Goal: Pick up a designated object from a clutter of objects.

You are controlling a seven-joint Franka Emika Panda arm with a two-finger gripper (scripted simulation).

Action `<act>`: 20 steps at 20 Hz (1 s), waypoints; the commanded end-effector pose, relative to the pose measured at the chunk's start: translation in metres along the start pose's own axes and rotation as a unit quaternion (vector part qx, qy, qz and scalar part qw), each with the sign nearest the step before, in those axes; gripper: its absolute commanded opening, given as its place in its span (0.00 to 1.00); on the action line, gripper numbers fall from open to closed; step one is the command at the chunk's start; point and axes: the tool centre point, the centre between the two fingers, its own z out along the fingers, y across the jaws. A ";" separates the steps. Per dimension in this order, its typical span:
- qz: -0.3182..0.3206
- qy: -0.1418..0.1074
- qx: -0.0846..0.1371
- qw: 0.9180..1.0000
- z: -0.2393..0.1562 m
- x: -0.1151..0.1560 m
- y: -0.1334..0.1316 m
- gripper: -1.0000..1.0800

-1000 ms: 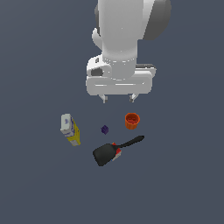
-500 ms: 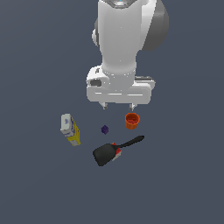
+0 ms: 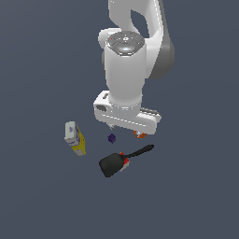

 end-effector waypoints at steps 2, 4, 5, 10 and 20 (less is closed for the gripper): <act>0.049 0.000 -0.001 0.999 0.023 0.010 -0.001 0.96; 0.076 0.000 -0.002 0.997 0.037 0.015 -0.002 0.96; 0.090 0.000 -0.003 0.996 0.044 0.018 -0.002 0.96; 0.157 0.001 -0.006 0.988 0.079 0.029 -0.002 0.96; 0.258 0.004 -0.013 0.966 0.134 0.042 0.001 0.96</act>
